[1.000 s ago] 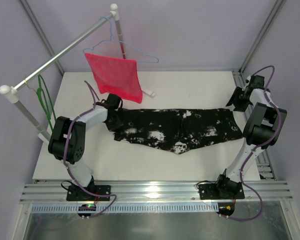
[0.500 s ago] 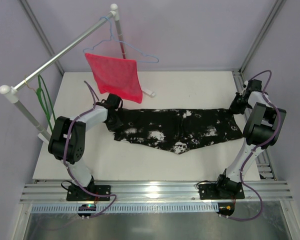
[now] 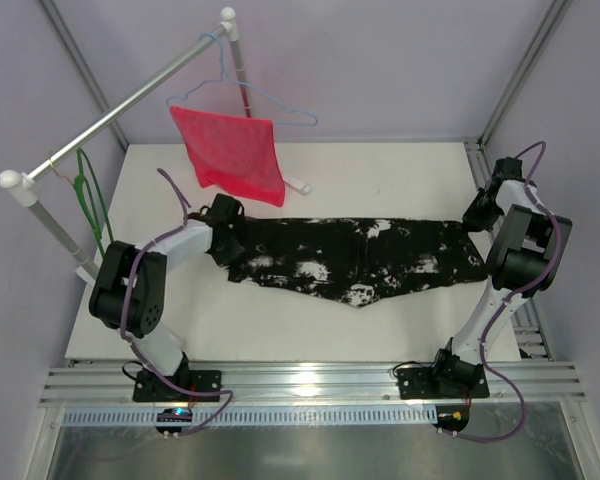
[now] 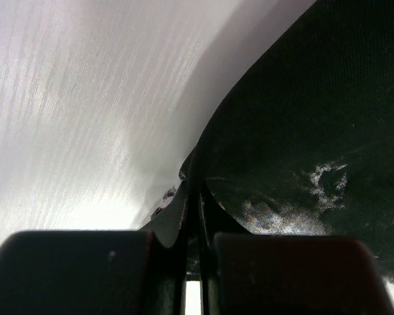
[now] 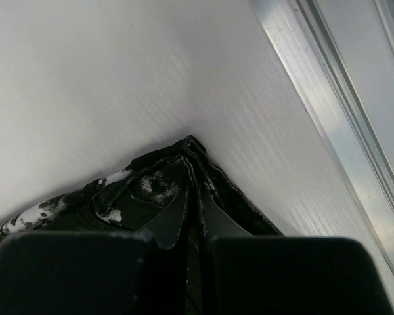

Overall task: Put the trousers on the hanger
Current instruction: Fold the trousers

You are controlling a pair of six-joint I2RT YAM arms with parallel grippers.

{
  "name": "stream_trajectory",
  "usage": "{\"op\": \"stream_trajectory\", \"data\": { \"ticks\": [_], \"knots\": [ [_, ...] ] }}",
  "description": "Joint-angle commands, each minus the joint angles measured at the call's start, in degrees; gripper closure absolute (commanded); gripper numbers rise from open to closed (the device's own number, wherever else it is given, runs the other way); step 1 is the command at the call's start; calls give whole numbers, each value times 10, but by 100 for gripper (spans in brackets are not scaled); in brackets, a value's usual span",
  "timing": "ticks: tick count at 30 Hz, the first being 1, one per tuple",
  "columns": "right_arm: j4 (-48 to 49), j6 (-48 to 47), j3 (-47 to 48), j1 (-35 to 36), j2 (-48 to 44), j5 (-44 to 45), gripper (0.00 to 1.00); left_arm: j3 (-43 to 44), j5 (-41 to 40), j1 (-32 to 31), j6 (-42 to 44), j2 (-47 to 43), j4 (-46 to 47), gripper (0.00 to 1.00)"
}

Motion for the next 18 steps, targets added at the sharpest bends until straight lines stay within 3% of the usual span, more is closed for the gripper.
{"op": "stream_trajectory", "data": {
  "ticks": [1,4,6,7,8,9,12,14,18],
  "knots": [
    [-12,13,33,-12,-1,89,96,-38,-77,14,-2,3,-57,100],
    [-40,16,60,-12,16,92,96,-33,-78,13,3,-6,-63,100],
    [-57,12,74,-11,18,80,89,-34,-70,13,11,-9,-51,100],
    [-64,11,73,-10,13,65,74,-32,-62,14,12,-10,-46,100],
    [-64,8,69,-5,3,56,74,-32,-62,13,15,-11,-46,100],
    [-67,7,59,-1,-9,48,58,-27,-53,14,16,-10,-47,100],
    [-68,5,32,29,-79,-23,39,-17,-48,14,18,-11,-55,99],
    [-61,12,13,50,-131,-64,37,-17,-48,13,19,-14,-55,100],
    [-22,21,-32,170,-184,-161,35,-21,-42,13,18,-19,-52,100]
  ]
}}
